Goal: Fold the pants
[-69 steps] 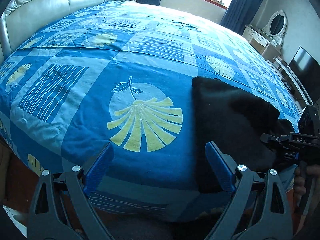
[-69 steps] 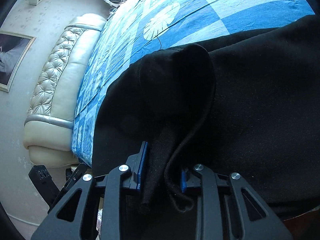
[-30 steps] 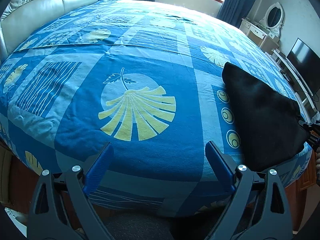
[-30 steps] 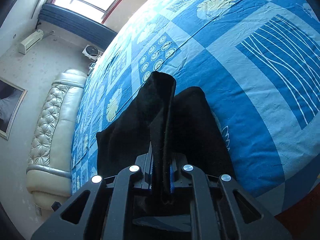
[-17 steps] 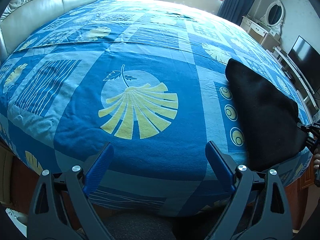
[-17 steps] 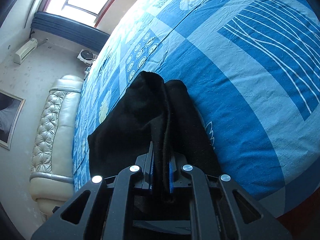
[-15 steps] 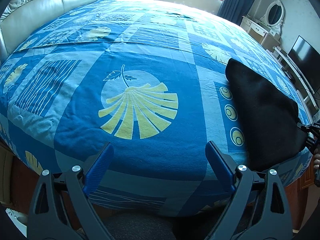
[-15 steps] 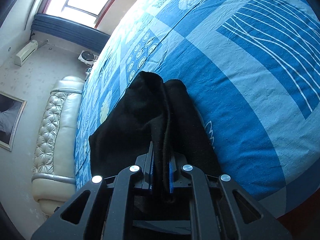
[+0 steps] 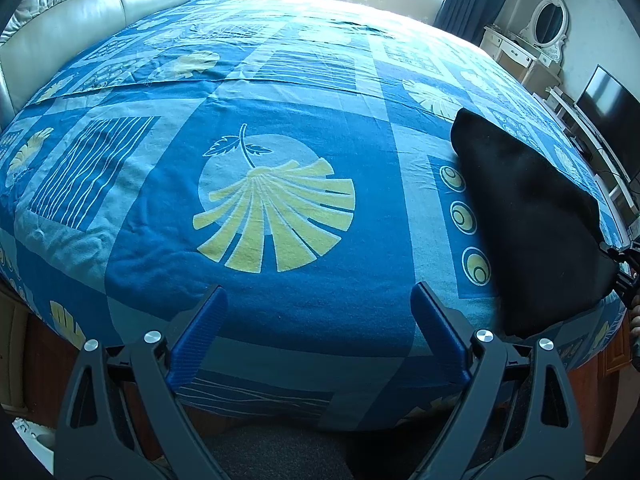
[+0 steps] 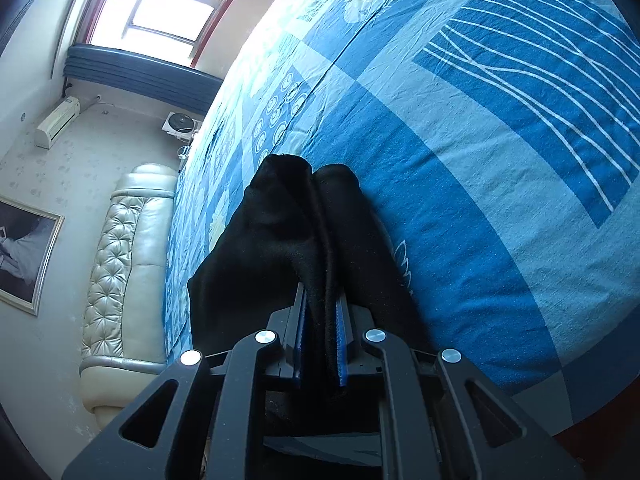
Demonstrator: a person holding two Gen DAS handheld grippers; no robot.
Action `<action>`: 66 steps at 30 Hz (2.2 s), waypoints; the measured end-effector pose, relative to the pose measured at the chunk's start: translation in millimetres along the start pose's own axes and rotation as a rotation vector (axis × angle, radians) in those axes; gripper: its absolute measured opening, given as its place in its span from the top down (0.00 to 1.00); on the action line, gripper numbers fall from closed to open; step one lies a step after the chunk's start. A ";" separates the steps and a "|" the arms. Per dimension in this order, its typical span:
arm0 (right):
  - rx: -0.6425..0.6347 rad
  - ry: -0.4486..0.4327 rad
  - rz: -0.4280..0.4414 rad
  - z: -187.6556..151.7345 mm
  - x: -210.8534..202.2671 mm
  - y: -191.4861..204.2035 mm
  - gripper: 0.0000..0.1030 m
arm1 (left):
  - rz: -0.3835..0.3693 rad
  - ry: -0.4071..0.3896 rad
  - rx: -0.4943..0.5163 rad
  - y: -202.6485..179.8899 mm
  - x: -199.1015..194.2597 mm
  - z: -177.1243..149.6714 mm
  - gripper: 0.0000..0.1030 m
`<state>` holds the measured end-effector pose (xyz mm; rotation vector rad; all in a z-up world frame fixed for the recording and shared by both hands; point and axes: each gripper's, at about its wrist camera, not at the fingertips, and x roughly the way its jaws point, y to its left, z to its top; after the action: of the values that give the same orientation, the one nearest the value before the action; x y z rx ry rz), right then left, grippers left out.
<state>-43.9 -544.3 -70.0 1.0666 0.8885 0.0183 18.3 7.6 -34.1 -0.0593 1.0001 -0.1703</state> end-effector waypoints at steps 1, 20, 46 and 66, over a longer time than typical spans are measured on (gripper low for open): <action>0.003 -0.004 0.000 0.2 -2.1 -0.9 0.90 | 0.000 0.002 0.001 0.0 0.4 -0.3 0.10; 0.031 0.011 0.125 -12.1 -9.2 -18.1 0.37 | -0.415 0.182 -0.039 -71.4 34.4 6.4 0.10; -0.115 0.066 0.108 -29.2 26.0 3.3 0.57 | -0.582 0.248 -0.071 -129.3 75.9 28.5 0.67; -0.238 0.257 0.209 -90.7 120.4 83.0 0.59 | -0.477 0.161 -0.173 14.9 37.5 36.5 0.71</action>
<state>10.6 -383.5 -97.9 0.9412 0.9748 0.4336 70.6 14.8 -47.5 -0.4503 1.1475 -0.5305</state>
